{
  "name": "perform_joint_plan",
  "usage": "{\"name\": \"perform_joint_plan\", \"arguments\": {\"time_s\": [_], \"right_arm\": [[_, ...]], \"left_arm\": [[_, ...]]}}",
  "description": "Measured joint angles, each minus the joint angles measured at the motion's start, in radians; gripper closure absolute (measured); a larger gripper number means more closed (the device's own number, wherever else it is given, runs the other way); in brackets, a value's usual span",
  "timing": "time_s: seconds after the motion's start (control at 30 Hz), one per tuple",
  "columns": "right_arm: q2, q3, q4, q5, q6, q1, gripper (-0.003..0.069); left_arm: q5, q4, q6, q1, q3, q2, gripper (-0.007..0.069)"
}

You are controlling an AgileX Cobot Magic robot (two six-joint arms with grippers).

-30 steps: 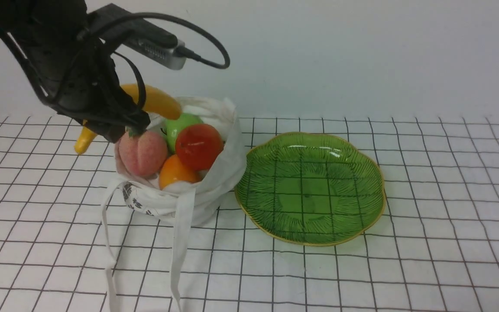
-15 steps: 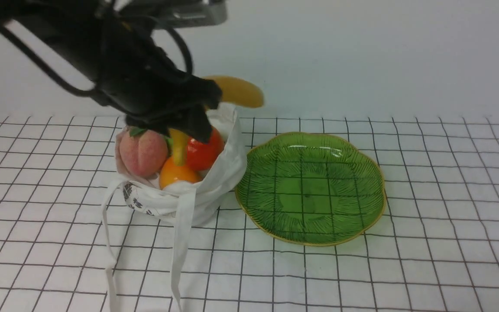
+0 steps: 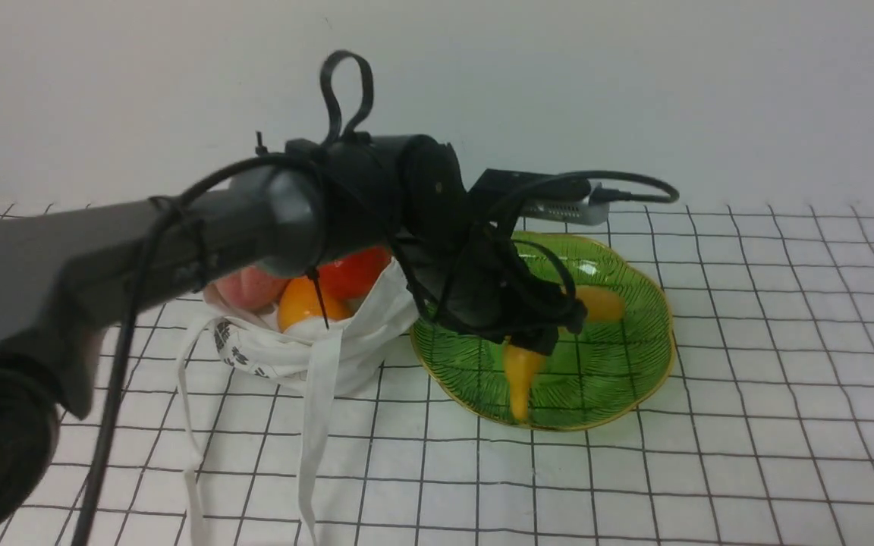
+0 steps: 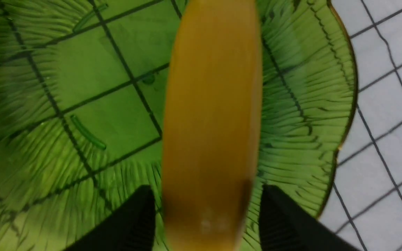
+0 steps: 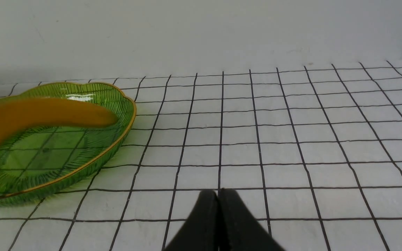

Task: Take the fruit out of the bag on the white checkered tablecloth and place them on the plate.

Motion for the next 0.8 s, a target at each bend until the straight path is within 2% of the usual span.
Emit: {"name": "perform_joint_plan", "arguments": {"time_s": [0.07,0.17,0.23,0.3,0.37,0.47,0.57,0.6,0.67,0.8], "right_arm": [[0.000,0.000,0.000,0.000,0.000,0.000,0.0673],[0.000,0.000,0.000,0.000,0.000,0.000,0.0673],[0.000,0.000,0.000,0.000,0.000,0.000,0.0673],[0.000,0.000,0.000,0.000,0.000,0.000,0.0673],[0.000,0.000,0.000,0.000,0.000,0.000,0.0673],[0.000,0.000,0.000,0.000,0.000,0.000,0.0673],[0.000,0.000,0.000,0.000,0.000,0.000,0.0673],[0.000,0.000,0.000,0.000,0.000,0.000,0.0673],[0.000,0.000,0.000,0.000,0.000,0.000,0.0673],[0.000,0.000,0.000,0.000,0.000,0.000,0.0673]], "left_arm": [[-0.015,0.002,0.000,0.000,0.000,0.017,0.0141],[-0.026,0.022,0.000,0.001,0.000,0.029,0.0072],[-0.026,0.052,0.001,0.002,0.000,0.029,0.0051],[-0.023,0.104,0.001,0.004,0.000,0.014,0.0064],[-0.008,0.143,0.001,0.007,0.001,-0.014,0.0102],[0.058,0.213,0.000,0.007,-0.006,-0.089,0.0225],[0.215,0.301,0.000,0.007,-0.037,-0.214,0.0429],[0.215,0.301,0.000,0.007,-0.037,-0.214,0.0429],[0.347,0.365,0.000,0.007,-0.051,-0.312,0.0573],[0.534,0.481,-0.022,0.007,-0.052,-0.477,0.0627]]}}
